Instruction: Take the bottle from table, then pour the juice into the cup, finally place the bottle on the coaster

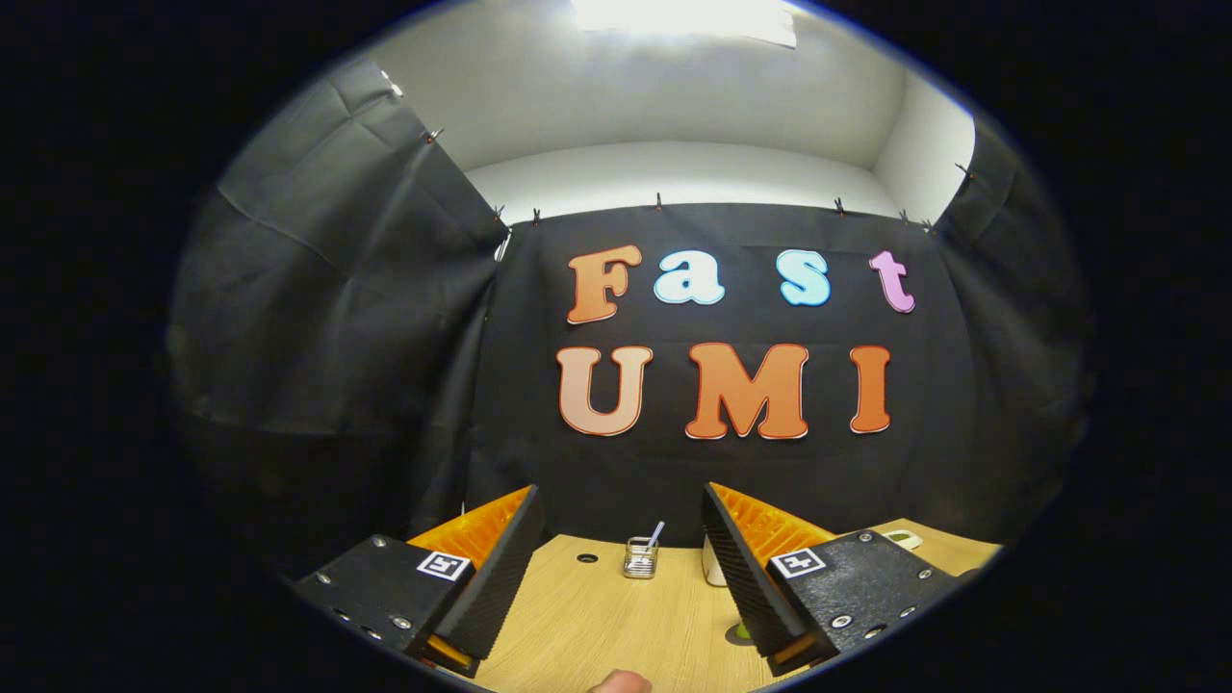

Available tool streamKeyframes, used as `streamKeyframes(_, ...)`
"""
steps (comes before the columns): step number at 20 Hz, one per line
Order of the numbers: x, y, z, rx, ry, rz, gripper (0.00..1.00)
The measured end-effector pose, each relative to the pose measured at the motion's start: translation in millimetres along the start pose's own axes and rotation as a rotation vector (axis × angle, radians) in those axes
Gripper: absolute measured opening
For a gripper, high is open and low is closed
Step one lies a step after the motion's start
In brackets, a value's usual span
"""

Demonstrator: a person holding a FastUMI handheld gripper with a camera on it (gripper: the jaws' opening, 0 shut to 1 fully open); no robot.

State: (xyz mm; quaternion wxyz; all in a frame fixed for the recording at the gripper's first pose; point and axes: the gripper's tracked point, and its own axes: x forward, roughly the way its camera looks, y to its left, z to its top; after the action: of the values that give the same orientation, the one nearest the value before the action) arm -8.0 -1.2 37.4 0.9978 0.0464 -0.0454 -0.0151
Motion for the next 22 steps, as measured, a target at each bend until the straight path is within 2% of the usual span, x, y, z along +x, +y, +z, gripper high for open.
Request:
streamKeyframes(7, 3.3, -0.9, -5.9, -0.072, 0.009, -0.027, 0.98)
streamKeyframes(11, 8.7, -11.8, -23.7, -0.136, 0.041, -0.052, 0.99)
streamKeyframes(17, 11.1, -1.7, -17.7, 0.000, -0.016, 0.053, 0.99)
streamKeyframes(22, 12.8, -20.3, -7.7, -0.017, -0.025, 0.037, 0.99)
